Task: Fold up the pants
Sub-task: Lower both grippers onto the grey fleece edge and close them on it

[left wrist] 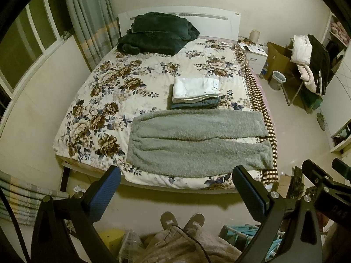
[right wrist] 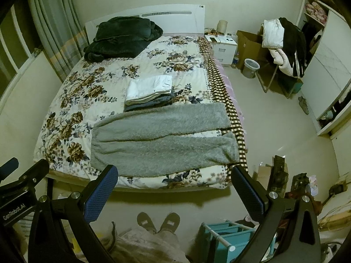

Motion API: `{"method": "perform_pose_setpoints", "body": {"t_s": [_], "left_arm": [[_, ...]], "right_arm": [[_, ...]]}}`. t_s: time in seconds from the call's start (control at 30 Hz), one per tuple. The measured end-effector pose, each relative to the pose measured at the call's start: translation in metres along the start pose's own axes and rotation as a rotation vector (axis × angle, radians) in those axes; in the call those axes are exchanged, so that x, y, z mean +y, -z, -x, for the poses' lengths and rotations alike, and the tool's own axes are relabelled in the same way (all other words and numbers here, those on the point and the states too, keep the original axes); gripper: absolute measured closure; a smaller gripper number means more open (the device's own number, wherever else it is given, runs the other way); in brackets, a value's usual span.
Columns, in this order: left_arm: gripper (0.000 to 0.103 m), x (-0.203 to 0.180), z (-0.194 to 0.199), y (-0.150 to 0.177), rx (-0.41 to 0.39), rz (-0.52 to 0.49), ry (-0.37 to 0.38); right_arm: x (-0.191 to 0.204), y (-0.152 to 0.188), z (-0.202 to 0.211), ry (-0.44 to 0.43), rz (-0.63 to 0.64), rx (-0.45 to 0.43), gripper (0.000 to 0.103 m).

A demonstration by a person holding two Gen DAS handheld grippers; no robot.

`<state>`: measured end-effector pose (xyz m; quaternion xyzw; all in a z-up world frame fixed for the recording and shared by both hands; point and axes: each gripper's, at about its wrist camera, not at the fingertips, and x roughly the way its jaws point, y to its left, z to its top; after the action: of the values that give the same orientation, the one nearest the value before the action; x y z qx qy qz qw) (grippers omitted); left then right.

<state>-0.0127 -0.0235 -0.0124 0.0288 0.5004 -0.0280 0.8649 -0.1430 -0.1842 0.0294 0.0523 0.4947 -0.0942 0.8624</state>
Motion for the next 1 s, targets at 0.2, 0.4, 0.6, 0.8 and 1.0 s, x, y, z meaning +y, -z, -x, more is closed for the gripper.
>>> {"method": "perform_pose_setpoints", "body": {"t_s": [0.2,0.4,0.6,0.8,1.0], "left_arm": [[0.000,-0.008,-0.017,-0.017,-0.001,0.032,-0.027],[0.000,-0.018,-0.062,-0.044,-0.009,0.024,-0.059],[0.000,-0.025,-0.142,-0.084,0.022,-0.032,-0.102],[0.000,-0.038,-0.243,-0.131,0.051,-0.140,-0.131],[0.000,-0.038,-0.360,-0.174,0.044,-0.253,-0.158]], "right_arm": [[-0.004,-0.007,-0.019,-0.016,-0.007,0.028,0.000],[-0.022,-0.031,-0.064,-0.020,-0.026,0.033,0.000],[-0.034,-0.073,-0.145,0.005,-0.041,0.019,0.000],[-0.017,-0.130,-0.263,0.048,0.032,0.035,0.000],[0.013,-0.187,-0.408,0.108,0.118,0.040,0.000]]}}
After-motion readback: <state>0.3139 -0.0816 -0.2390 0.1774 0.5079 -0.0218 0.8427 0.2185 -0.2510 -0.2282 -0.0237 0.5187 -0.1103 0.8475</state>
